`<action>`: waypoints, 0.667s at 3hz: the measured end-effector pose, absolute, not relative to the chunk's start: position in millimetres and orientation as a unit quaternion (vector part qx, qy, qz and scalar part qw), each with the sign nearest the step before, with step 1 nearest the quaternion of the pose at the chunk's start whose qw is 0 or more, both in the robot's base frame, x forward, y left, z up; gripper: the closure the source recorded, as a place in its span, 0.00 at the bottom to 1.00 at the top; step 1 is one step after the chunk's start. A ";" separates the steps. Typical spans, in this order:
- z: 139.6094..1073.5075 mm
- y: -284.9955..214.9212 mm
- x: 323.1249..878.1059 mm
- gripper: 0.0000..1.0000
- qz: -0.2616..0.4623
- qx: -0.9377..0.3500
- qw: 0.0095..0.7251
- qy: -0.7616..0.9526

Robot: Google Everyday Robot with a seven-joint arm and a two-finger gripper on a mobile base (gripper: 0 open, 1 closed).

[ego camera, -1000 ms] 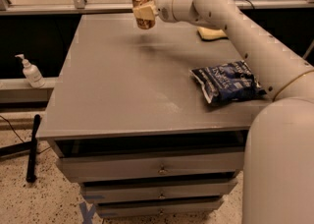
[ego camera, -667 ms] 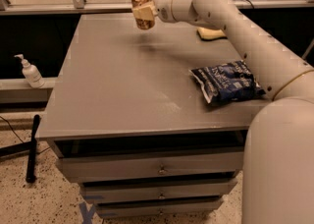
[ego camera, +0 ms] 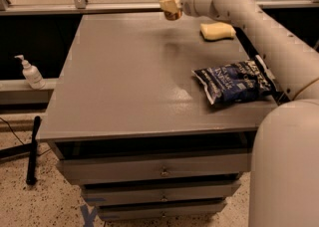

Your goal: Move orange can near sponge

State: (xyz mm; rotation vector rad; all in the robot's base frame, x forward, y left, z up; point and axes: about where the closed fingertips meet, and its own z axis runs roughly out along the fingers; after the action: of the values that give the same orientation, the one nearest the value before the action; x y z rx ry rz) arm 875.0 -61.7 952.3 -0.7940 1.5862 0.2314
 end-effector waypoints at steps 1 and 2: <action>957.7 -108.7 879.6 1.00 0.057 -0.317 0.635 0.703; 952.4 -140.4 886.8 1.00 0.047 -0.287 0.640 0.711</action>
Offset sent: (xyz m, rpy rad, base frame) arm 0.0210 -0.1253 -0.0042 0.0448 -0.0207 -0.2506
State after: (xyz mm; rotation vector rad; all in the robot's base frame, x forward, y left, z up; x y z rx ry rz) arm 886.8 -140.4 952.4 -0.6540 1.6223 0.1066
